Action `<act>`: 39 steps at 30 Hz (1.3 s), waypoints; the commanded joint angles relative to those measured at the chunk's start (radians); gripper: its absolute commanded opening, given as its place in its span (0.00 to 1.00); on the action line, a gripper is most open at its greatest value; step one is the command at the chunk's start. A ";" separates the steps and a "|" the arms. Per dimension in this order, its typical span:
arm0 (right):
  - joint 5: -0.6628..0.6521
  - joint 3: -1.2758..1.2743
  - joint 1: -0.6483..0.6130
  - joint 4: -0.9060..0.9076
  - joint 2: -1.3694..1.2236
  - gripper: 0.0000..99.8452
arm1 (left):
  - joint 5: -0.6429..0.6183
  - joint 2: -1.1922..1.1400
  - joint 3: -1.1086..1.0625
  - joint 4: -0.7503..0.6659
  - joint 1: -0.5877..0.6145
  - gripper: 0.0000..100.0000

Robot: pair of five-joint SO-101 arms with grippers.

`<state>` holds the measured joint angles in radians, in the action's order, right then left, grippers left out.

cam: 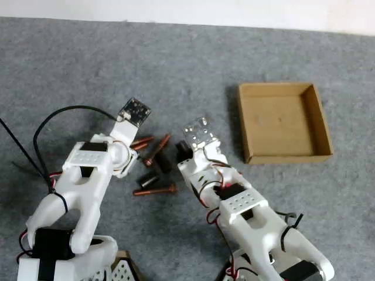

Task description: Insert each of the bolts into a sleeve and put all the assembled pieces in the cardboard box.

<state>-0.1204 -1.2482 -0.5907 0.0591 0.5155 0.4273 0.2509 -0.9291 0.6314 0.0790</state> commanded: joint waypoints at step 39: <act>0.008 0.015 0.007 -0.031 0.004 0.00 | 0.014 -0.051 0.071 -0.025 0.041 0.17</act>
<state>-0.1204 -1.2482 -0.5907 0.0591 0.5155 0.4427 0.1926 -0.8984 0.6222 0.0959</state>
